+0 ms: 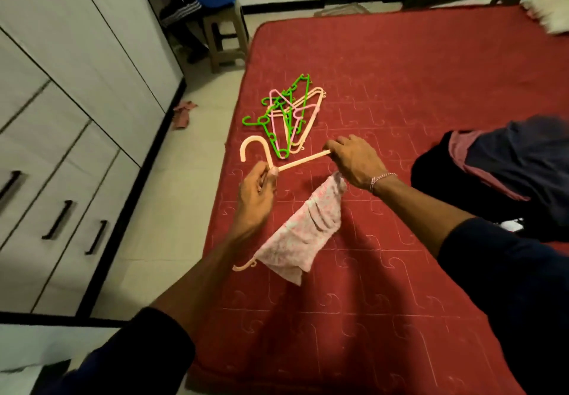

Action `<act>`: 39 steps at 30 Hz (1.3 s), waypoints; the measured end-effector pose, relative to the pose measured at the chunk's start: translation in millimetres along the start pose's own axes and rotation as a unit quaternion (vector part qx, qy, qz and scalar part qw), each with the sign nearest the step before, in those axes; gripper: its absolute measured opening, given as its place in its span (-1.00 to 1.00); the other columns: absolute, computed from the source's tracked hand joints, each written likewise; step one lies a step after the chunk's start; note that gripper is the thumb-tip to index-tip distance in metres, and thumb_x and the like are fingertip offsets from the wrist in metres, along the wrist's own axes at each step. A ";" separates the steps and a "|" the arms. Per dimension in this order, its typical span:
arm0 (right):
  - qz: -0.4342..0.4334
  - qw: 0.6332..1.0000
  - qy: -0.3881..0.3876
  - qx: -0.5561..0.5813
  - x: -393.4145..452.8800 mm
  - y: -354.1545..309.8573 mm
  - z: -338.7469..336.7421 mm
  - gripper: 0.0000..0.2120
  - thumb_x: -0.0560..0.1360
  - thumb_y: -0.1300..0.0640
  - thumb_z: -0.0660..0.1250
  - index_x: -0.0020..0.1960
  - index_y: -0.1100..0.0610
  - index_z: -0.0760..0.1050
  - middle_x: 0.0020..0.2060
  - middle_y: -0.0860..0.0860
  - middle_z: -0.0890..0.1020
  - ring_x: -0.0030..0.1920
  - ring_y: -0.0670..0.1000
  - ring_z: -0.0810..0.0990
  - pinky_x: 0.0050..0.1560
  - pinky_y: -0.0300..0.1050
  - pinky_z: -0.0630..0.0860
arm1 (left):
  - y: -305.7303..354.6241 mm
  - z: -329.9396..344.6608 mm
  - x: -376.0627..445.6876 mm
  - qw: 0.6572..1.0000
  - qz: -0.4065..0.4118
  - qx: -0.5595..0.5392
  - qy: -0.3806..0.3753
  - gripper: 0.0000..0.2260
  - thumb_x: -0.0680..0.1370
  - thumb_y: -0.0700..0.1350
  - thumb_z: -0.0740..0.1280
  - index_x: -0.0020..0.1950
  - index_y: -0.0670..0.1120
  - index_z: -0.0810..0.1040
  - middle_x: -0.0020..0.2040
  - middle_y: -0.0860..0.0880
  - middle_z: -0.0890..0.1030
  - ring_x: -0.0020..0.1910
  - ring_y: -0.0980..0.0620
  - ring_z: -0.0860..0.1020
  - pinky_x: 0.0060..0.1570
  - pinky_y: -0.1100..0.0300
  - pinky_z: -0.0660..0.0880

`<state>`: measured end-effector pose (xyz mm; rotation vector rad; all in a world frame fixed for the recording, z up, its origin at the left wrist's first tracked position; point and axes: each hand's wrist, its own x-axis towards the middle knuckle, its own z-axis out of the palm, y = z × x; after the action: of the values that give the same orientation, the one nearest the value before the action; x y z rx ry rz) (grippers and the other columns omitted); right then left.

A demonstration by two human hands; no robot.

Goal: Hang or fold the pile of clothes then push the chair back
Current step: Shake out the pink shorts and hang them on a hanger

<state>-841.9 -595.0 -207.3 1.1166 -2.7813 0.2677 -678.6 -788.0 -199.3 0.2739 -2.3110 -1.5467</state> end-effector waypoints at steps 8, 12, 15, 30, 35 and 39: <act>-0.072 0.996 0.042 0.045 36.0 -54.5 -122.0 -0.67 0.65 -0.15 0.09 -0.05 0.07 0.43 -0.22 0.11 0.63 -0.22 0.24 0.60 -0.34 0.04 0.47 | 98.8 -119.0 43.7 0.987 0.058 0.123 0.083 -0.75 0.59 0.16 0.29 -0.07 0.00 0.59 -0.32 0.06 0.55 -0.34 0.05 0.49 -0.30 0.06 0.43; -0.120 0.987 0.028 0.104 52.7 -86.3 -186.5 -0.70 0.66 -0.15 0.18 -0.13 0.00 0.46 -0.28 0.02 0.66 -0.23 0.15 0.64 -0.33 -0.02 0.41 | 156.3 -172.0 45.8 0.983 0.082 0.124 0.107 -0.75 0.58 0.15 0.31 0.00 -0.01 0.63 -0.18 -0.02 0.67 -0.18 -0.03 0.64 -0.14 -0.08 0.60; -0.185 0.966 0.007 0.182 60.1 -111.6 -233.9 -0.75 0.64 -0.19 0.20 -0.18 -0.16 0.43 -0.32 -0.01 0.66 -0.31 0.01 0.63 -0.27 0.05 0.54 | 196.0 -209.0 38.6 0.979 0.099 0.123 0.131 -0.86 0.62 -0.01 0.34 -0.01 -0.04 0.64 -0.27 0.09 0.62 -0.32 0.17 0.56 -0.25 0.15 0.50; -0.360 0.851 0.000 0.382 41.0 -303.8 -379.5 -0.69 0.67 -0.04 0.18 0.32 0.01 0.53 -0.29 0.01 0.66 -0.36 -0.05 0.64 -0.33 -0.23 0.54 | 338.6 -390.2 -99.9 0.931 0.133 0.207 0.269 -0.79 0.59 0.02 0.37 -0.01 -0.10 0.70 -0.38 -0.03 0.56 -0.40 0.02 0.45 -0.36 0.13 0.41; -0.408 0.817 -0.029 0.406 37.3 -385.6 -415.2 -0.66 0.65 -0.04 0.23 0.38 0.02 0.49 -0.20 0.08 0.69 -0.35 0.19 0.68 -0.30 0.22 0.65 | 364.6 -460.2 -165.4 0.912 0.117 0.201 0.338 -0.78 0.56 0.03 0.42 -0.03 -0.12 0.71 -0.32 -0.05 0.62 -0.37 0.05 0.49 -0.35 0.18 0.45; -0.431 0.790 -0.016 0.436 23.5 -461.2 -437.5 -0.66 0.64 0.06 0.27 0.41 0.02 0.47 -0.23 0.14 0.68 -0.42 0.23 0.65 -0.41 0.12 0.64 | 380.3 -519.4 -218.7 0.884 0.109 0.224 0.395 -0.74 0.53 0.05 0.44 -0.06 -0.14 0.71 -0.37 0.00 0.63 -0.41 0.08 0.53 -0.39 0.19 0.49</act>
<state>-513.7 -845.1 276.8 2.3951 -1.7668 1.4564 -264.3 -1009.3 292.3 0.6026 -1.8888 -0.5837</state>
